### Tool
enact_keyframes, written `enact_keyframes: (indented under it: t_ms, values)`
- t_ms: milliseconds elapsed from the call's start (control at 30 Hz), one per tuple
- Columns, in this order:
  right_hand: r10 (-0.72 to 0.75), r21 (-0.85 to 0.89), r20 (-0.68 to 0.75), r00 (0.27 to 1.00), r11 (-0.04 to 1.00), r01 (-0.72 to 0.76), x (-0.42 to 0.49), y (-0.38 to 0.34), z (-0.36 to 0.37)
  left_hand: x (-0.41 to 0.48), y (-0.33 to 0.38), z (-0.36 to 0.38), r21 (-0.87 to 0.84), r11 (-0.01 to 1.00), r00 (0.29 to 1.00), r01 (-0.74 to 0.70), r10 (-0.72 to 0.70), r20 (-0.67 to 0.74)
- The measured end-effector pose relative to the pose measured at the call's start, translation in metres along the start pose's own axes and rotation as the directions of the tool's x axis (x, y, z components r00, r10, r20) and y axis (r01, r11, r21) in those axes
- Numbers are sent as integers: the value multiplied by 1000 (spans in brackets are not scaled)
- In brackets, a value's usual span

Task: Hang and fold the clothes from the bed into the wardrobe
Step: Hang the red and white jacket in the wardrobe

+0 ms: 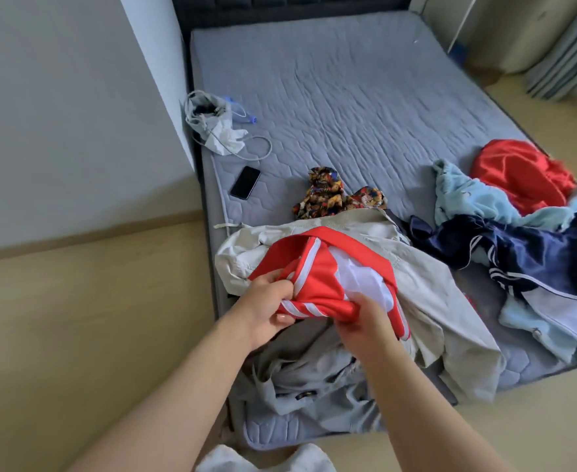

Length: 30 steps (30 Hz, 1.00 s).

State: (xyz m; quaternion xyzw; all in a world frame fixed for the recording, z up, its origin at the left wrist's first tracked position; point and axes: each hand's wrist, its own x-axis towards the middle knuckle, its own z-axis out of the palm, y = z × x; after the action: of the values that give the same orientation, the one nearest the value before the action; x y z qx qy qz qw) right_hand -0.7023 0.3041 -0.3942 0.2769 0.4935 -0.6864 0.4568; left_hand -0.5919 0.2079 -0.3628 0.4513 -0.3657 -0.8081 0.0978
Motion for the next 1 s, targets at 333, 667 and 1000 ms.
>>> enact_keyframes:
  t_ms: [333,667,1000]
  values:
    - [-251,200,431,866,963,180,-113,-46,109,-86,122,-6,-92,906,881,-412,423,212]
    - [-473,196,676,565,854,481,-173,-75,127,-99,139,-28,-265,838,795,-477,540,277]
    - [-188,-619,147,971,748,239,-61,30,62,-14,20,-72,-22,996,925,-92,77,-372]
